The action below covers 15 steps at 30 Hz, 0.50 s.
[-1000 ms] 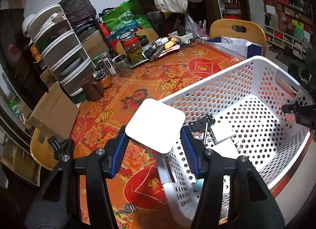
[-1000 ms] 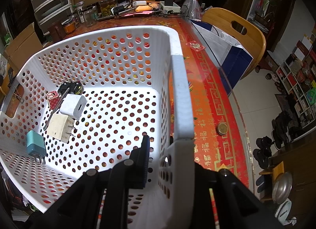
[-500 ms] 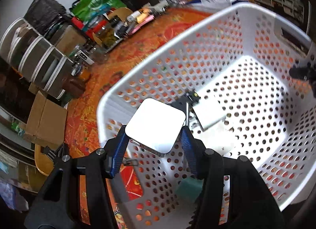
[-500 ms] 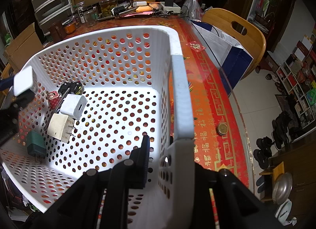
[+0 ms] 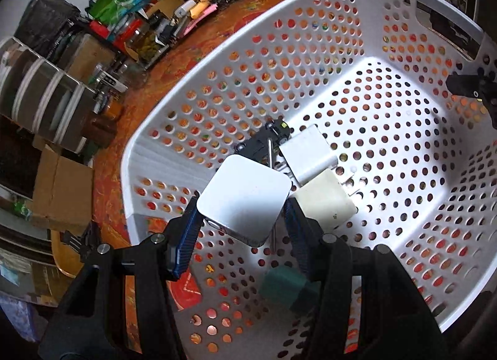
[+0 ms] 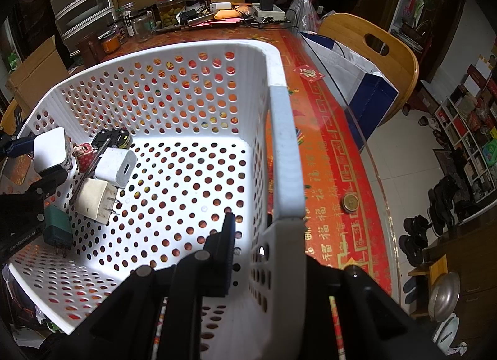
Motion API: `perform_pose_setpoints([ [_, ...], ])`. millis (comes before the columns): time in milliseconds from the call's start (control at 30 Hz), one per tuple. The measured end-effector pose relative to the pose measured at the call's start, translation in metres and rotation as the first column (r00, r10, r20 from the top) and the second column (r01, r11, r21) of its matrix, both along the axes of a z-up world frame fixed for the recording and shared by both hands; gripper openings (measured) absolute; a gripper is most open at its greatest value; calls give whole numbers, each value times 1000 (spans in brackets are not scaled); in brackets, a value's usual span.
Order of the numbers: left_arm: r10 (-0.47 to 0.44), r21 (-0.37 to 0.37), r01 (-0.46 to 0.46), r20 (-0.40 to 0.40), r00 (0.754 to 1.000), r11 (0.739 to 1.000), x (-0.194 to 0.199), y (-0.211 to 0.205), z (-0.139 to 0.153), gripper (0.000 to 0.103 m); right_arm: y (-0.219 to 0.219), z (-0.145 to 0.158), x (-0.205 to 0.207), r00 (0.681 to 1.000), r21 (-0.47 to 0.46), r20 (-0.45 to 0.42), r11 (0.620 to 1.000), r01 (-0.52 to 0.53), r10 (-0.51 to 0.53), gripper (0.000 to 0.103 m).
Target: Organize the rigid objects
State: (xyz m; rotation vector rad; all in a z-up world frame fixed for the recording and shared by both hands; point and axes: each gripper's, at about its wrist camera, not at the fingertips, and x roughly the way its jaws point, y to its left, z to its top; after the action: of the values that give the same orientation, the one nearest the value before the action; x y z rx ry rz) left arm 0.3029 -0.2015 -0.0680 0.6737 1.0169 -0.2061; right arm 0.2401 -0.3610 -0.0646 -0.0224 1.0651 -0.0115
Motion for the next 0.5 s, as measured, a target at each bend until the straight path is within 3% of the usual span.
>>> perform_pose_setpoints([
  [167, -20, -55, 15, -89, 996, 998, 8, 5, -1, 53, 0, 0, 0, 1000, 1, -2, 1000, -1, 1, 16],
  [233, -38, -119, 23, -124, 992, 993, 9, 8, 4, 68, 1, 0, 1, 1000, 3, -6, 1000, -4, 4, 17],
  [267, -38, -153, 19, -120, 992, 988, 9, 12, 9, 68, 1, 0, 1, 1000, 4, -7, 1000, -3, 4, 17],
  [400, 8, -301, -9, -6, 1000, 954, -5, 58, 58, 69, 1, 0, 1, 1000, 6, -12, 1000, -5, 5, 17],
  [467, 54, -353, -30, 58, 997, 935, -16, 93, 81, 78, 0, 0, 0, 1000, 6, -13, 1000, -6, 6, 17],
  [500, 86, -372, -43, 99, 991, 927, -24, 115, 92, 89, 0, -1, 0, 1000, 7, -13, 1000, -6, 6, 17],
])
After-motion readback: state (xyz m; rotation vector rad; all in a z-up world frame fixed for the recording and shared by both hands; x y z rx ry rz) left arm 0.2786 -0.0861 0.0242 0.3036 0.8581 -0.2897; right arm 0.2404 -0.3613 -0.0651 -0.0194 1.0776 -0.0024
